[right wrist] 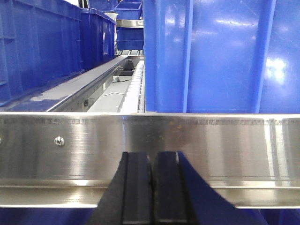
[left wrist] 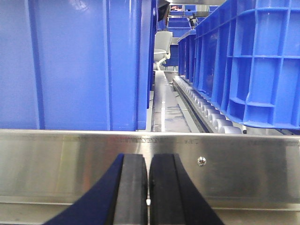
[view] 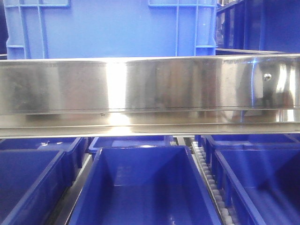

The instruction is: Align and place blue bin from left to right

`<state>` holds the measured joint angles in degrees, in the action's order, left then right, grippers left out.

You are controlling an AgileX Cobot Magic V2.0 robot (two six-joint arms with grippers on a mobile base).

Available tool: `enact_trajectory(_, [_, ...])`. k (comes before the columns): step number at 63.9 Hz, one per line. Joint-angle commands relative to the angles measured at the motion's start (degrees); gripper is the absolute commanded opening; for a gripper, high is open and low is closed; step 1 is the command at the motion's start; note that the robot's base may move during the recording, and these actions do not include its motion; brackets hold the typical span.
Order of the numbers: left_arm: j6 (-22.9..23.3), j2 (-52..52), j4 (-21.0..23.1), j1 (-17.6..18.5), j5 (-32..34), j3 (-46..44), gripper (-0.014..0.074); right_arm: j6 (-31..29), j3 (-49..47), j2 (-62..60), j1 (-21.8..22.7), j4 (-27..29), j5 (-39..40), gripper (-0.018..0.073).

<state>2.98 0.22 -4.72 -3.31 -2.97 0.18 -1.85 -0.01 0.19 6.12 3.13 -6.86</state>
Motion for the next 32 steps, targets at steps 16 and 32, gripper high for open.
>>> enact_trajectory(16, [0.0,-0.22,0.43,0.36,0.91,-0.18,0.0013,-0.14,0.01,-0.19,-0.07,-0.44,1.28,-0.0079])
enact_trajectory(32, [0.0,-0.22,0.43,0.36,3.35,-0.18,0.0013,-0.14,0.01,-0.19,-0.07,-0.44,1.28,-0.0079])
